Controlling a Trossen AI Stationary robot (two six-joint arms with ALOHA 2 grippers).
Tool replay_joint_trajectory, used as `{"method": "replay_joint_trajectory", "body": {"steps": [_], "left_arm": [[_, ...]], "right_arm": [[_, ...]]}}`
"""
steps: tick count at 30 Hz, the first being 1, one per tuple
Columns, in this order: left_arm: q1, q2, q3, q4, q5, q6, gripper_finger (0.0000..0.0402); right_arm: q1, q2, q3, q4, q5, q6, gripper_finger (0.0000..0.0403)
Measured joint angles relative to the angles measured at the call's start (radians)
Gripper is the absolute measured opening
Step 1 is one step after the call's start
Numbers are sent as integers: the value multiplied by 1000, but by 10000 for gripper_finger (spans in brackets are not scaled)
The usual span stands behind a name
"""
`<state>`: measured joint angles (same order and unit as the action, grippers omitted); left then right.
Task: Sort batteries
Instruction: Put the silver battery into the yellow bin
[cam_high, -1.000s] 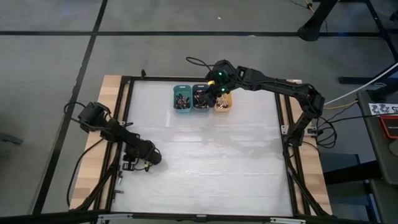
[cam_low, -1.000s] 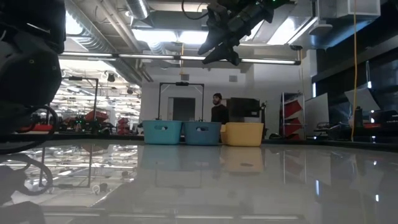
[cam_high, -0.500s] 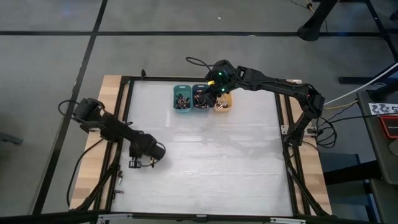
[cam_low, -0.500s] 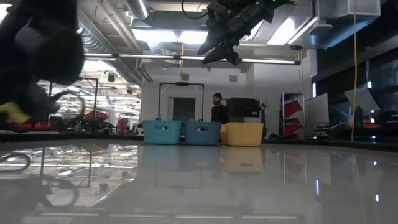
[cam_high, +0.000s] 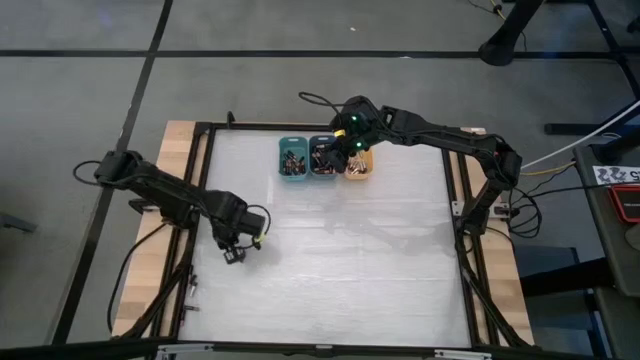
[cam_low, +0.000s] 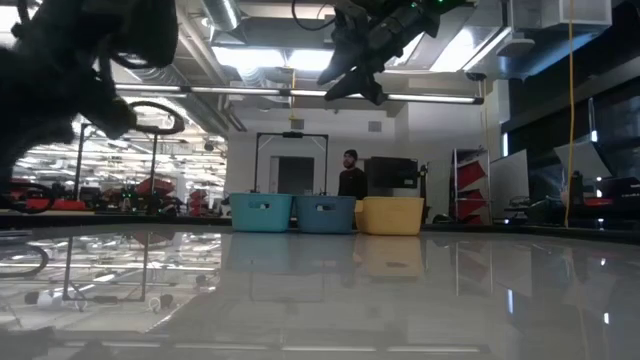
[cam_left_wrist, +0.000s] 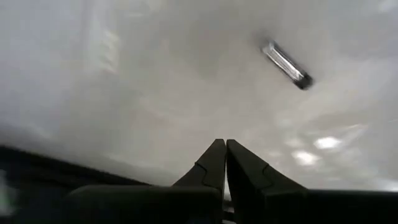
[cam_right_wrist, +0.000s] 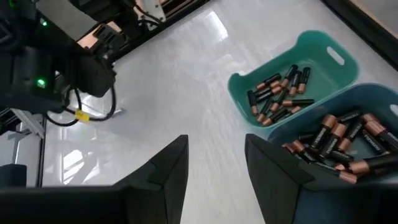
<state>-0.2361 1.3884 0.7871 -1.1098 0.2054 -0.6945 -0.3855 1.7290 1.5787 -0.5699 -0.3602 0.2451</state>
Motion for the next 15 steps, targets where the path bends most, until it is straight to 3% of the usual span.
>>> {"method": "replay_joint_trajectory", "body": {"steps": [3,6,10,15], "left_arm": [[-31,-31,-9,105,85,-202,15],[-89,-39,-13,245,78,-404,43],[-150,-39,-13,382,17,-604,98],[-203,-34,-13,396,-148,-845,165]], "right_arm": [[0,0,0,-2,-9,-1,159],[5,0,0,-15,-27,-17,159],[22,0,0,-38,-29,-69,159],[35,0,0,-72,-34,-150,159]]}}
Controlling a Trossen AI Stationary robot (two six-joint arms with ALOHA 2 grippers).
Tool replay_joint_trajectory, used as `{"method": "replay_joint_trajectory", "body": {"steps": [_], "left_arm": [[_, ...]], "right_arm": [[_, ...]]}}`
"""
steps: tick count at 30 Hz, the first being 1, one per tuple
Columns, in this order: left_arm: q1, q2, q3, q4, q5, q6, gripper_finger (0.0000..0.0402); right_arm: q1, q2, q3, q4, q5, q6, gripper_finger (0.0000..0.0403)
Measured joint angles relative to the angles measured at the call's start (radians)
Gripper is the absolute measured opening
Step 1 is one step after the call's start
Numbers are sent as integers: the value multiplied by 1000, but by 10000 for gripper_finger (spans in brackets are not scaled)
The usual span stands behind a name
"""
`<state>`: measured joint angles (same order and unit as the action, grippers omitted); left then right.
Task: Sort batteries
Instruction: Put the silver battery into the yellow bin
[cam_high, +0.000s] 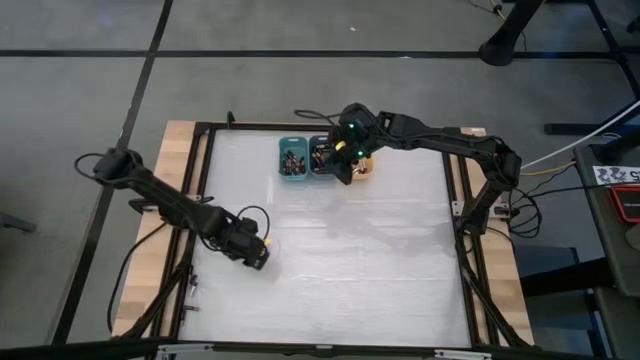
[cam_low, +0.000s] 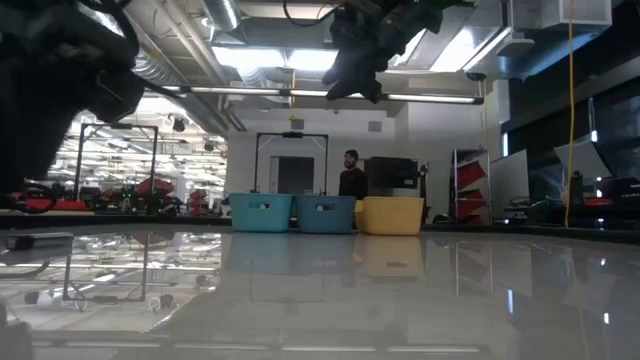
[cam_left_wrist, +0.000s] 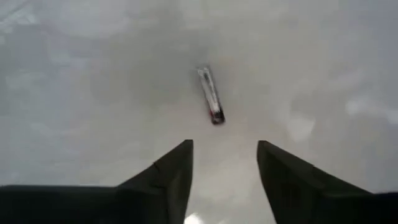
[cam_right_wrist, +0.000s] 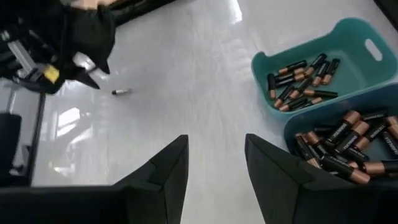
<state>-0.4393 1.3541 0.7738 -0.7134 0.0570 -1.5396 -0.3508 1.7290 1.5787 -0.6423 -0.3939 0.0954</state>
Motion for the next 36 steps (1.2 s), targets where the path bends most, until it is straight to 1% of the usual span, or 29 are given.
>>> {"method": "replay_joint_trajectory", "body": {"steps": [2,5,8,14,17,21,24,27,31,36], "left_arm": [[-16,8,0,20,-59,-91,181],[-30,40,0,110,-133,-184,192],[-39,101,8,165,-157,-231,193],[-53,259,47,136,-165,-244,194],[-52,330,71,139,-197,-235,194],[-54,400,147,46,-209,-243,190],[-54,417,193,-41,-224,-232,168],[-52,420,217,-90,-243,-225,135],[-52,431,216,-70,-267,-239,86],[-53,467,220,-48,-274,-233,42]], "right_arm": [[0,0,0,-9,0,-30,159],[-2,0,0,-15,0,-67,159],[-3,0,0,-17,0,-100,159],[-3,0,0,-26,0,-136,159],[-3,0,0,-44,0,-158,159],[-3,0,0,-75,0,-183,159],[-3,0,0,-90,0,-202,159],[-3,0,0,-94,0,-231,159],[-3,0,0,-93,0,-250,159],[-3,0,0,-87,0,-290,159]]}}
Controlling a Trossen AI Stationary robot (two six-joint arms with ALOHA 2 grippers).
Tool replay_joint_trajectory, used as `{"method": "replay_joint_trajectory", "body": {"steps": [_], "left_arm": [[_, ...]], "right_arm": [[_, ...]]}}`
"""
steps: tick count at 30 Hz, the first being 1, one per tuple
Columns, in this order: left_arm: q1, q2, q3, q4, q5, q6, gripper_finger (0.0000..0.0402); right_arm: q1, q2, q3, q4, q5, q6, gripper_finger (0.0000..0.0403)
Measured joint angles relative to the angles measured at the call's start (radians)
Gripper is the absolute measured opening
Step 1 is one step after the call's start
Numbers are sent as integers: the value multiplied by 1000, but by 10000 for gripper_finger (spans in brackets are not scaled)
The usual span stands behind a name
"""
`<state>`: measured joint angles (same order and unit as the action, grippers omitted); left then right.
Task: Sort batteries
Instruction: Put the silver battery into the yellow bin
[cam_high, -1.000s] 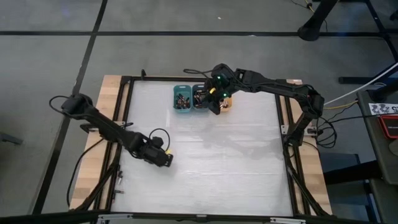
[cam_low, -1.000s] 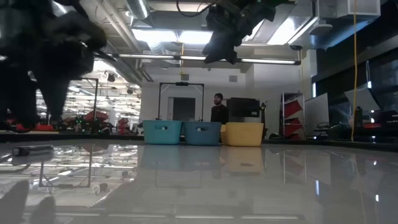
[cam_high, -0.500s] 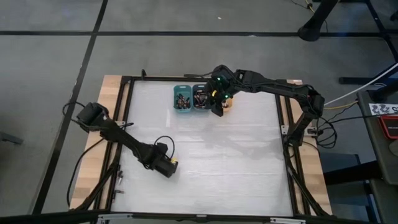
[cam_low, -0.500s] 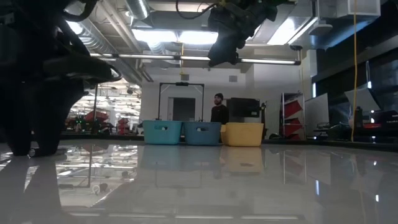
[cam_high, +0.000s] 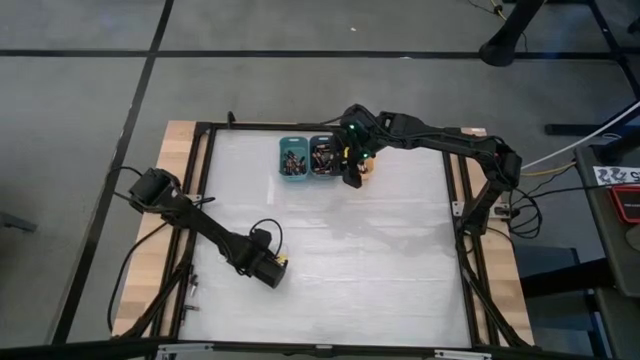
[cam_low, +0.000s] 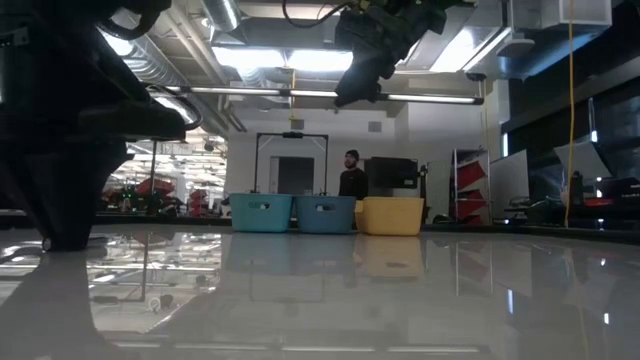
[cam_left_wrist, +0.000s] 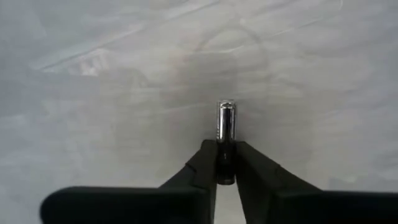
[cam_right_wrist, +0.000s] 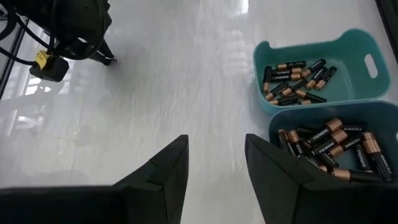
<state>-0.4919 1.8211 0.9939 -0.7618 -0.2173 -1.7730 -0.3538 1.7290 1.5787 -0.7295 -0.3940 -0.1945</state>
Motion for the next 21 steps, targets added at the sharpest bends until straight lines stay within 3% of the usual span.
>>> {"method": "replay_joint_trajectory", "body": {"steps": [8,13,16,21], "left_arm": [[3,-40,9,-4,-9,-13,17],[15,-174,29,18,-221,34,17],[26,-257,27,51,-279,166,18],[72,-408,31,186,-405,547,19]], "right_arm": [[0,0,0,17,-9,-36,159],[0,0,0,26,-140,-14,159],[0,0,0,47,-245,12,159],[2,0,-6,194,-433,112,159]]}}
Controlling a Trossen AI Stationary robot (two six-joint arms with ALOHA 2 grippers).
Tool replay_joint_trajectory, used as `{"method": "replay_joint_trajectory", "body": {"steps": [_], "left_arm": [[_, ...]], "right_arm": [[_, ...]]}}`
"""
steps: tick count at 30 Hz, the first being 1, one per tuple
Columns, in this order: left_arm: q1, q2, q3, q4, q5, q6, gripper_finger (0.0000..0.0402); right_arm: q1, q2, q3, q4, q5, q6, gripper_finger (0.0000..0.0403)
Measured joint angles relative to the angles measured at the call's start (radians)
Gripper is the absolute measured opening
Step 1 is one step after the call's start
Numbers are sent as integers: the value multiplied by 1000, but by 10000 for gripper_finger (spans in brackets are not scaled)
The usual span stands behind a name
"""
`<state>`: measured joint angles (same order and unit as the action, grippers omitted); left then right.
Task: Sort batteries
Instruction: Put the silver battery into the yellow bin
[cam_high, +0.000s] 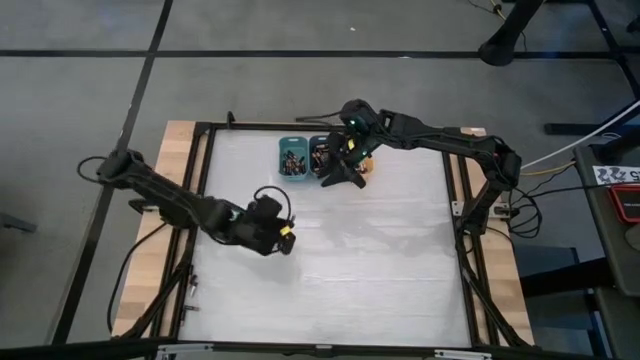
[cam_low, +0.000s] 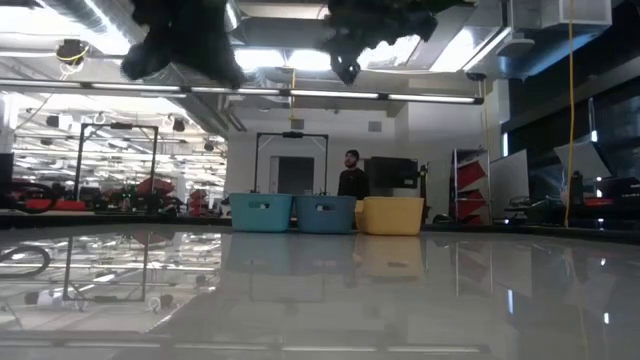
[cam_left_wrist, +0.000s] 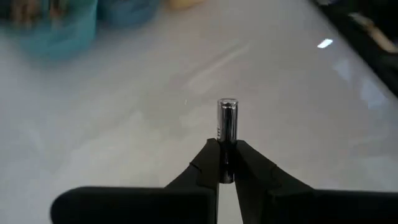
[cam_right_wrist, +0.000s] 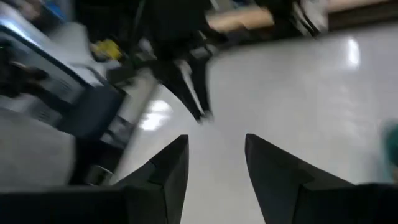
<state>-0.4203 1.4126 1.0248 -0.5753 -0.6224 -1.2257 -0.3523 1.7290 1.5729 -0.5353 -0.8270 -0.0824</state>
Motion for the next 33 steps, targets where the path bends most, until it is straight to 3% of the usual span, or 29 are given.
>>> {"method": "replay_joint_trajectory", "body": {"steps": [3,6,10,14,18,25,33], "left_arm": [[36,-72,-2,71,0,219,20],[90,-150,0,162,-4,414,20],[167,-220,0,282,-2,633,21],[236,-268,0,411,38,816,20],[277,-278,0,439,115,890,20],[303,-274,0,349,212,888,21],[303,-299,0,431,212,969,24]], "right_arm": [[9,0,0,128,-94,96,159],[36,0,0,268,-106,197,159],[94,0,0,440,-38,327,159],[148,0,0,527,70,350,159],[159,0,0,570,146,373,159],[155,0,0,667,230,390,159],[153,1,0,591,284,386,159]]}}
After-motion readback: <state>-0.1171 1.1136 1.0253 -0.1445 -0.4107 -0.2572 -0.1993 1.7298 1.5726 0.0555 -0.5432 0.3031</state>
